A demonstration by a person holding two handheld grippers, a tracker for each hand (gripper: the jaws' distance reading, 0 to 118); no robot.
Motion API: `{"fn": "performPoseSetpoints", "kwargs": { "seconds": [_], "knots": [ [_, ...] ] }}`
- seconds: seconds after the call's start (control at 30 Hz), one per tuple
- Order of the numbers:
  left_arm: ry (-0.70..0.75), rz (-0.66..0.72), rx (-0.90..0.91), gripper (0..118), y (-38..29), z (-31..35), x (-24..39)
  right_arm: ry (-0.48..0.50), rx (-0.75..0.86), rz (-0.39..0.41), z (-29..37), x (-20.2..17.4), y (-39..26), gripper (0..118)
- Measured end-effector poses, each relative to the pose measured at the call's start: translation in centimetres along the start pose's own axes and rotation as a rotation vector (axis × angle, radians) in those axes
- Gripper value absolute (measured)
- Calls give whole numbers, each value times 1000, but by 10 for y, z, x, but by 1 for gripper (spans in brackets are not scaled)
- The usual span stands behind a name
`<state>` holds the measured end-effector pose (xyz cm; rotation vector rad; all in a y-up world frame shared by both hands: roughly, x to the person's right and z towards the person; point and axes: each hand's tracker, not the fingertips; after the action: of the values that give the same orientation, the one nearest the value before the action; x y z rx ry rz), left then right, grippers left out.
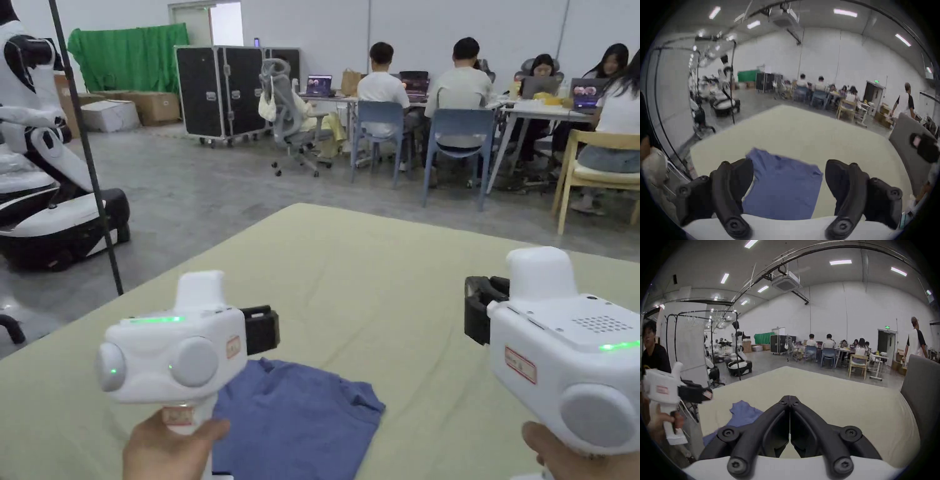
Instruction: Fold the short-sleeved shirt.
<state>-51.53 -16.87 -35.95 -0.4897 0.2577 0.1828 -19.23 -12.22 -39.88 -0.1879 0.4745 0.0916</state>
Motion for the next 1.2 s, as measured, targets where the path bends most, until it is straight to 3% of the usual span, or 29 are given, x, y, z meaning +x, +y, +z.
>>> {"fn": "performPoseSetpoints", "kwargs": {
  "seconds": [0.1, 0.23, 0.43, 0.5, 0.53, 0.6, 0.63, 0.7, 0.8, 0.93, 1.07, 1.2],
  "knots": [
    [11, -85, -142, 100, -39, -68, 27, -30, -67, 40, -12, 25, -25, 3],
    [-31, -89, -312, 100, -94, -148, 55, -61, -176, 65, -30, 55, -63, 3],
    [-97, -54, -463, 100, -157, -233, 77, -61, -346, 17, -66, 88, -123, 3],
    [-57, -136, -476, 100, -168, -230, 88, -53, -376, -12, -73, 94, -139, 3],
    [-45, -208, -433, 97, -170, -226, 90, -53, -381, -16, -74, 95, -146, 3],
    [-76, -198, -418, 81, -165, -221, 83, -44, -398, -18, -74, 97, -158, 3],
    [-82, -187, -425, 62, -161, -222, 76, -42, -409, -15, -75, 97, -164, 3],
    [-98, -168, -433, 10, -151, -222, 65, -32, -426, -22, -73, 98, -173, 3],
    [69, -148, -403, 6, -142, -231, 37, -16, -436, -43, -64, 102, -183, 3],
    [-80, 140, -453, 6, -138, -241, 1, -29, -440, -70, -50, 111, -189, 3],
    [-220, 350, -351, 5, -126, -220, 5, -51, -429, -119, -22, 131, -187, 3],
    [-219, 86, -285, 5, -93, -184, 80, -184, -395, -35, 27, 145, -172, 3]
  ]
}}
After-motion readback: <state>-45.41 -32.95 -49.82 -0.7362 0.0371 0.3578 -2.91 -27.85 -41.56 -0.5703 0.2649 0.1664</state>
